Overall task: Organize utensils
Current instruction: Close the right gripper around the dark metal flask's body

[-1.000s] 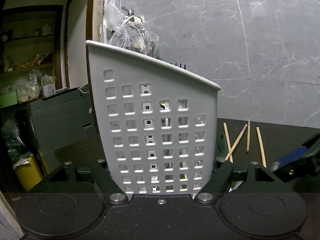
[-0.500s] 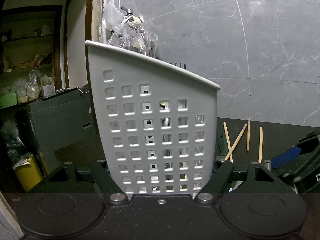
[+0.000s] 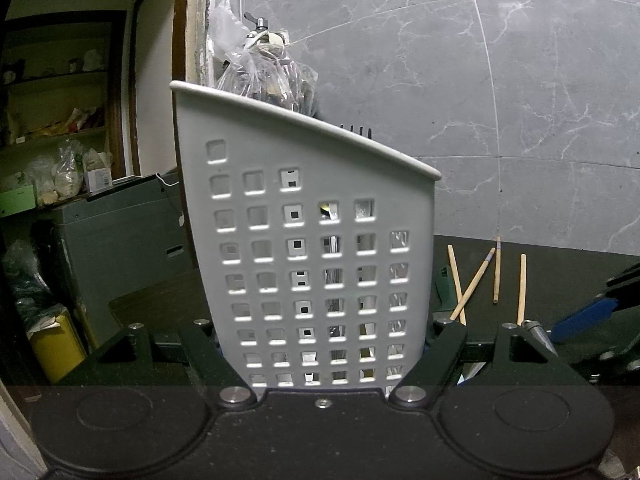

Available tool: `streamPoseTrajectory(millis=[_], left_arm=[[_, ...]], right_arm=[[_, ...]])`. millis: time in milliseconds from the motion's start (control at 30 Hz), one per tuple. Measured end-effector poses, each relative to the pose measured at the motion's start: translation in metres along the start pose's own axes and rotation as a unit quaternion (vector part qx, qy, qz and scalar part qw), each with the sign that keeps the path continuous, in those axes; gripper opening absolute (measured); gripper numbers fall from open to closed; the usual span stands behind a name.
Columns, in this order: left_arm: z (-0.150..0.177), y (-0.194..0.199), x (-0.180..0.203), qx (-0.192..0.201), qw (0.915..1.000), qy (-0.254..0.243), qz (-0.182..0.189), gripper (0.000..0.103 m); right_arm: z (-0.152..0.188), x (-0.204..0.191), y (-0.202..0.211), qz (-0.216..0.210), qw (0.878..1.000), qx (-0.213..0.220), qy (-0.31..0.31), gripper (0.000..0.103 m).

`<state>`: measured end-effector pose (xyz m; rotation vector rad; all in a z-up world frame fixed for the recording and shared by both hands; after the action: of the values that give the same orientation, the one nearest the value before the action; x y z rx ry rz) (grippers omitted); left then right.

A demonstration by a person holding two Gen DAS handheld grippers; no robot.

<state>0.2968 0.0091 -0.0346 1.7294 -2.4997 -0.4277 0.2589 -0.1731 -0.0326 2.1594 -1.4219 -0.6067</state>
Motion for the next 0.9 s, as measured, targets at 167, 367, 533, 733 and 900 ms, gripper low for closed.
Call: streamPoseTrajectory(millis=[167, 367, 533, 733, 900], left_arm=[[0.0, 0.001, 0.0, 0.001, 1.0, -0.001, -0.001, 0.077], [0.0, 0.001, 0.0, 0.0, 1.0, -0.002, 0.0, 0.077], [0.0, 0.001, 0.0, 0.001, 1.0, -0.001, -0.001, 0.077], [0.0, 0.001, 0.0, 0.0, 1.0, -0.001, -0.001, 0.077], [0.0, 0.001, 0.0, 0.0, 1.0, -0.001, -0.001, 0.077]], right_arm=[[0.003, 0.002, 0.012, -0.001, 1.0, -0.001, -0.017, 0.087], [0.004, -0.004, 0.009, -0.015, 1.0, -0.011, -0.008, 0.065], [0.005, -0.007, 0.01, -0.016, 1.0, -0.017, 0.016, 0.037], [0.005, -0.005, 0.011, -0.004, 0.999, -0.038, 0.035, 0.034], [-0.004, -0.005, -0.001, 0.007, 0.998, -0.042, 0.035, 0.037]])
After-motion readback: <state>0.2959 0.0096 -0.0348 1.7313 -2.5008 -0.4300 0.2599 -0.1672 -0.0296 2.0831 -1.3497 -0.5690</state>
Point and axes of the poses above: each gripper's, at about its wrist camera, not at the fingertips, and y roughly against the way its jaws point, x to its right, z to its underside, the point moved 7 cm from there along -y, roughly the way its jaws point
